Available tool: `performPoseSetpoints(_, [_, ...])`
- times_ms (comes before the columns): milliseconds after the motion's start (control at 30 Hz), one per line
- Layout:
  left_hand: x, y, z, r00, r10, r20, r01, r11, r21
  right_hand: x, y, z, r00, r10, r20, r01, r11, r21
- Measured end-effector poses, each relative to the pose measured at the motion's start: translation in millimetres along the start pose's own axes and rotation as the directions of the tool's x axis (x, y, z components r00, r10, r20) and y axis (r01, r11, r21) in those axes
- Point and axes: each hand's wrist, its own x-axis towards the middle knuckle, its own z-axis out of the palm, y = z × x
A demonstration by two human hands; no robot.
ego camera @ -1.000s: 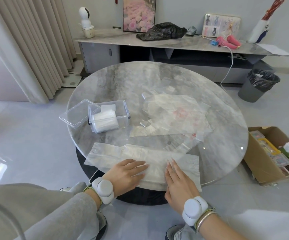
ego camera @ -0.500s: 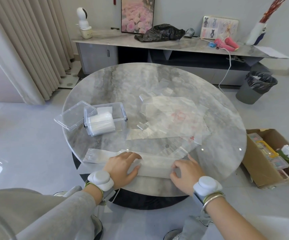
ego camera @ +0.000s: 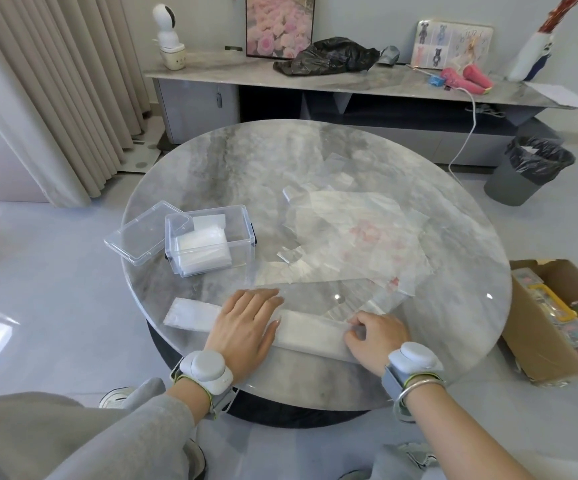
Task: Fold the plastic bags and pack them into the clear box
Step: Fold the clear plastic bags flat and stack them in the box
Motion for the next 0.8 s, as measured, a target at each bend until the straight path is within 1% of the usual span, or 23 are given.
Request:
performPoseSetpoints(67, [-4, 1, 5, 0.995, 0.068, 0.068, -0.067, 0.998, -0.014, 1, 1, 3, 0.999, 0.031, 0.009, -0.031, 1.0, -0.004])
performPoseSetpoints(167, [-10, 5, 9, 0.965, 0.174, 0.197, -0.17, 0.985, -0.033, 4, 1, 4, 1.0, 0.021, 0.01, -0.021, 1.0, -0.023])
performPoseSetpoints(267, [-15, 6, 10, 0.931, 0.21, 0.298, -0.199, 0.978, -0.067, 6, -1, 3, 1.0, -0.004, -0.001, 0.004, 0.999, -0.042])
performPoseSetpoints(333, [-18, 5, 11, 0.915, 0.21, 0.345, -0.204, 0.977, -0.056, 5, -3, 0, 1.0, -0.014, 0.001, 0.014, 0.999, -0.051])
performPoseSetpoints(500, [-19, 3, 13, 0.898, 0.205, 0.388, -0.216, 0.976, -0.017, 4, -4, -2, 1.0, -0.015, -0.007, 0.014, 0.998, -0.063])
performPoseSetpoints(800, [-19, 3, 15, 0.89, 0.207, 0.407, -0.219, 0.976, -0.018, 4, -4, 0, 1.0, 0.018, 0.003, -0.018, 0.999, -0.03])
